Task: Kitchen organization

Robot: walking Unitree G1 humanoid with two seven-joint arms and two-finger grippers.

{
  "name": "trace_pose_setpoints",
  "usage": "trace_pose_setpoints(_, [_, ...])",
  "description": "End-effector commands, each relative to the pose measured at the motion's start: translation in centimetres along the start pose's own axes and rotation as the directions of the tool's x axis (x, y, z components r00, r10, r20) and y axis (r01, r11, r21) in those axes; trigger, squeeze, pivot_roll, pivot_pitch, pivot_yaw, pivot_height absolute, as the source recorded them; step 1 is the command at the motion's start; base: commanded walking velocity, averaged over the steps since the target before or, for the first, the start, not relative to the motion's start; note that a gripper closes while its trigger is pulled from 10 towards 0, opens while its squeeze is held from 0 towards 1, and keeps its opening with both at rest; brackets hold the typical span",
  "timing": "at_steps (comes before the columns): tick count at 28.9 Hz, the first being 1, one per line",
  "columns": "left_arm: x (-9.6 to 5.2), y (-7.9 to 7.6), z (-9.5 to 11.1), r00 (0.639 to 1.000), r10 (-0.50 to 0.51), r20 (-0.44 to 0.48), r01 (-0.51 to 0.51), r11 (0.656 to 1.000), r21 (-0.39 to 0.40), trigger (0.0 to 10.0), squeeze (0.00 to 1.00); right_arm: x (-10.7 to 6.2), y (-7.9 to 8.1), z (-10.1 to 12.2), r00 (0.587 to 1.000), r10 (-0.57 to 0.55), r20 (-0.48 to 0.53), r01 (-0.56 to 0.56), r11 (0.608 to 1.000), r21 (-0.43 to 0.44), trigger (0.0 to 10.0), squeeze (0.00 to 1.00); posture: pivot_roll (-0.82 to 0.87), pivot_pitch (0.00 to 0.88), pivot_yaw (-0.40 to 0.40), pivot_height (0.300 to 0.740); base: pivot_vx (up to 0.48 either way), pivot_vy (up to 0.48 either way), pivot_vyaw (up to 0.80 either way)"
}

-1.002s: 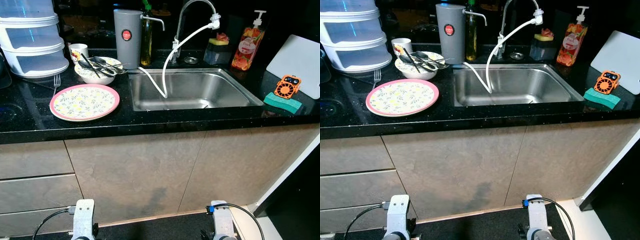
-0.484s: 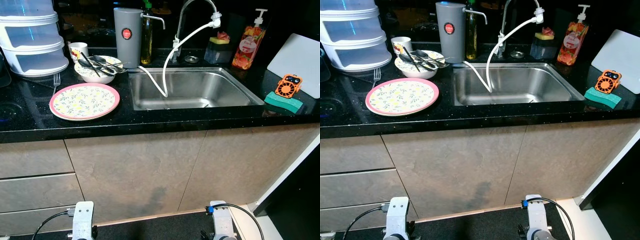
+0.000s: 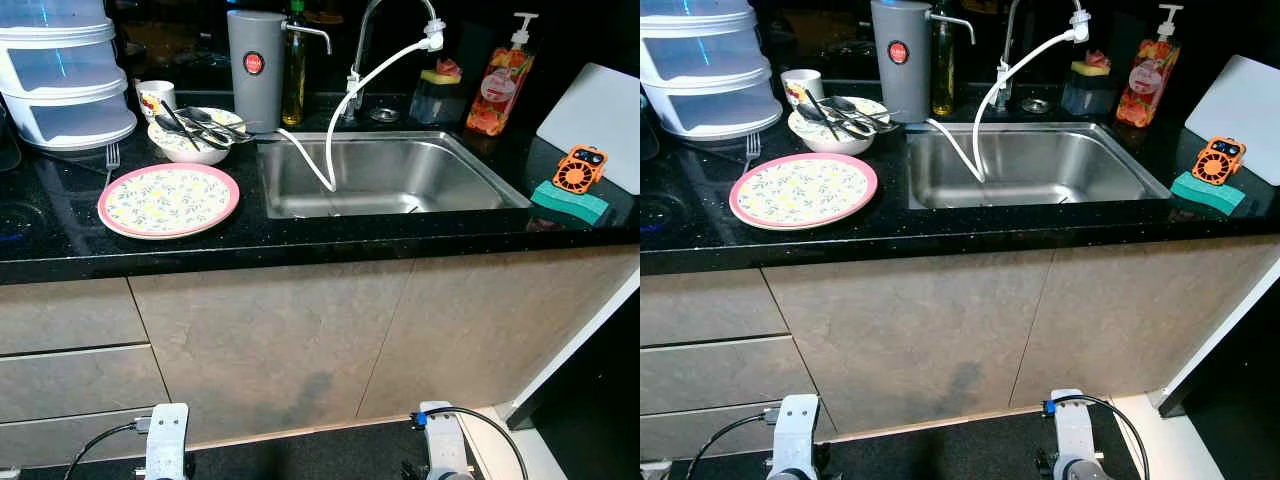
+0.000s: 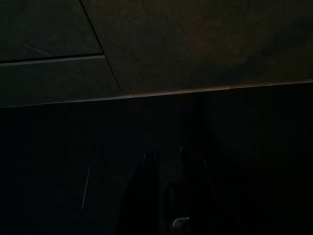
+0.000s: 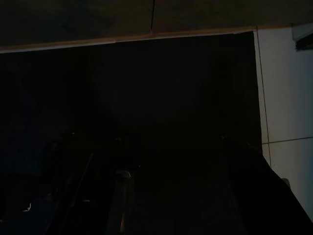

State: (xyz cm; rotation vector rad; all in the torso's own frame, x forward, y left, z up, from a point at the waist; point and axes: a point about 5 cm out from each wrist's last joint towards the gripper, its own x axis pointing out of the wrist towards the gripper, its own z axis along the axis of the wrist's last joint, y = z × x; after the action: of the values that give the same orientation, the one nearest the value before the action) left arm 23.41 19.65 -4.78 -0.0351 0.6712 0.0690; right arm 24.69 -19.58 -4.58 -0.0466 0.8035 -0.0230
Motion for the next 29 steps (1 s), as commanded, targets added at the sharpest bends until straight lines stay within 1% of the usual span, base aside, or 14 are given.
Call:
trace_pose_setpoints(1, [-0.17, -0.46, -0.78, 1.0, -0.012, -0.027, 0.012, 1.0, 0.001, 10.0, 0.0, -0.05, -0.15, -0.34, 1.0, -0.003, -0.017, 0.003, 1.0, 0.007, 10.0, 0.0, 0.01, 0.111, -0.042, 0.74, 0.0, 0.0, 0.0])
trace_pose_setpoints(4, [-0.19, -0.47, -0.85, 1.0, -0.013, -0.028, 0.014, 1.0, 0.006, 10.0, 0.0, -0.05, -0.13, -0.37, 1.0, -0.001, -0.019, 0.001, 1.0, 0.006, 10.0, 0.0, 0.01, 0.104, -0.043, 0.74, 0.0, 0.0, 0.0])
trace_pose_setpoints(8, [-0.2, -0.47, -0.87, 1.0, -0.009, -0.029, 0.009, 1.0, -0.001, 10.0, 0.0, -0.05, -0.15, -0.39, 1.0, -0.003, -0.022, 0.003, 1.0, 0.009, 10.0, 0.0, 0.01, 0.118, -0.039, 0.74, 0.0, 0.0, 0.0])
trace_pose_setpoints(10, [-0.23, -0.45, -0.98, 0.999, -0.013, -0.032, 0.013, 1.0, 0.005, 10.0, 0.0, -0.05, -0.13, -0.44, 1.0, -0.003, -0.024, 0.003, 1.0, 0.008, 10.0, 0.0, 0.01, 0.104, -0.04, 0.74, 0.0, 0.0, 0.0])
trace_pose_setpoints(12, [-0.16, -0.5, -0.83, 0.999, -0.009, -0.031, 0.009, 1.0, 0.002, 10.0, 0.0, -0.04, -0.16, -0.37, 1.0, -0.002, -0.024, 0.002, 1.0, 0.005, 10.0, 0.0, 0.01, 0.116, -0.041, 0.74, 0.0, 0.0, 0.0])
trace_pose_setpoints(22, [-0.11, -0.6, -0.66, 1.0, -0.009, -0.024, 0.009, 1.0, -0.002, 10.0, 0.0, -0.05, -0.26, -0.36, 1.0, -0.002, -0.023, 0.002, 1.0, 0.003, 10.0, 0.0, 0.01, 0.114, -0.044, 0.74, 0.0, 0.0, 0.0])
trace_pose_setpoints(24, [-0.16, -0.59, -0.78, 1.0, -0.012, -0.025, 0.012, 1.0, 0.001, 10.0, 0.0, -0.06, -0.28, -0.41, 1.0, -0.002, -0.024, 0.002, 1.0, 0.002, 10.0, 0.0, 0.01, 0.101, -0.049, 0.74, 0.0, 0.0, 0.0])
trace_pose_setpoints(27, [-0.15, -0.49, -0.73, 1.0, -0.001, -0.022, 0.001, 1.0, -0.006, 10.0, 0.0, -0.06, -0.42, -0.33, 1.0, 0.0, -0.026, 0.0, 1.0, -0.008, 10.0, 0.0, 0.02, 0.123, -0.056, 0.74, 0.0, 0.0, 0.0])
trace_pose_setpoints(29, [-0.18, -0.46, -0.72, 1.0, -0.002, -0.017, 0.002, 1.0, -0.011, 10.0, 0.0, -0.07, -0.46, -0.37, 1.0, -0.001, -0.028, 0.001, 1.0, -0.01, 10.0, 0.0, 0.01, 0.118, -0.056, 0.74, 0.0, 0.0, 0.0])
